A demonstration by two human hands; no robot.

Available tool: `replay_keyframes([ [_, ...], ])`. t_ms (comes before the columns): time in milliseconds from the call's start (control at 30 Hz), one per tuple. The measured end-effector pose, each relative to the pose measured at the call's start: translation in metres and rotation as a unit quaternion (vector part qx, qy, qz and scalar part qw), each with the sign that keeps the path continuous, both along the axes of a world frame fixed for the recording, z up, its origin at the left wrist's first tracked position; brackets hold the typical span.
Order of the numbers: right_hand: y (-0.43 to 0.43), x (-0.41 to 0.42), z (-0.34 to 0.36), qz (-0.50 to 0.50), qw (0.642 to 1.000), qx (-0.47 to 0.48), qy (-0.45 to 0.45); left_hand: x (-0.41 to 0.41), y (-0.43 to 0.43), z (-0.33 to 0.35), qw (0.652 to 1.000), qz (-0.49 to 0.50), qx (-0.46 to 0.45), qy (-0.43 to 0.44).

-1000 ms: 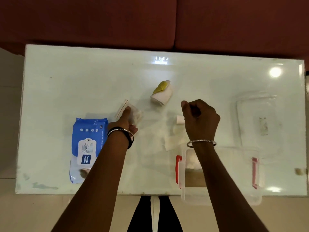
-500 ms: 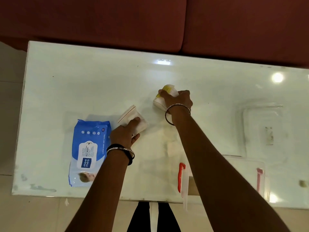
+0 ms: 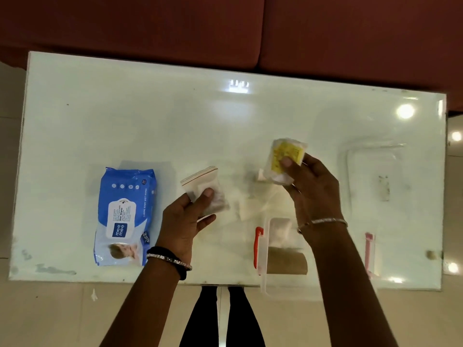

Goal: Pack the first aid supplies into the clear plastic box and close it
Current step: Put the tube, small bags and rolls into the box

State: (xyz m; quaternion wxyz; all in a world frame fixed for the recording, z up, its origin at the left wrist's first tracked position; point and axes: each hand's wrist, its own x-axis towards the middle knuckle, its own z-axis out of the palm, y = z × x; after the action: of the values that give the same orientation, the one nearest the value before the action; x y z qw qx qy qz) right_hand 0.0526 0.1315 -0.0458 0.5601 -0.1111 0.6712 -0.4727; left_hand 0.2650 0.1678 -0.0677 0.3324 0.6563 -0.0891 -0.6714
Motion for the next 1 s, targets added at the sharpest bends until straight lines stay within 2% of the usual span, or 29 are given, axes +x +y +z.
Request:
replay_keyframes([
  [133, 0.061, -0.042, 0.019, -0.007, 0.998, -0.005, -0.066, -0.014, 0.016, 0.015, 0.997, -0.065, -0.028, 0.044],
  [233, 0.1, -0.07, 0.024, 0.02, 0.997, 0.012, -0.077, -0.025, 0.029, 0.021, 0.992, -0.096, -0.039, 0.075],
  [400, 0.138, -0.095, 0.008, 0.044, 0.992, 0.115, 0.041, -0.044, 0.05, 0.024, 0.984, -0.151, -0.037, 0.082],
  [667, 0.131, -0.084, -0.053, 0.148, 0.93, 0.232, 0.245, -0.065, 0.071, 0.024, 0.973, -0.227, -0.034, 0.025],
  [867, 0.123, -0.073, -0.071, 0.148, 0.925, 0.234, 0.26, -0.073, 0.08, 0.021, 0.972, -0.23, -0.04, -0.002],
  [1000, 0.122, -0.07, -0.071, 0.151, 0.928, 0.224, 0.258, -0.079, 0.082, 0.021, 0.969, -0.238, -0.033, -0.062],
])
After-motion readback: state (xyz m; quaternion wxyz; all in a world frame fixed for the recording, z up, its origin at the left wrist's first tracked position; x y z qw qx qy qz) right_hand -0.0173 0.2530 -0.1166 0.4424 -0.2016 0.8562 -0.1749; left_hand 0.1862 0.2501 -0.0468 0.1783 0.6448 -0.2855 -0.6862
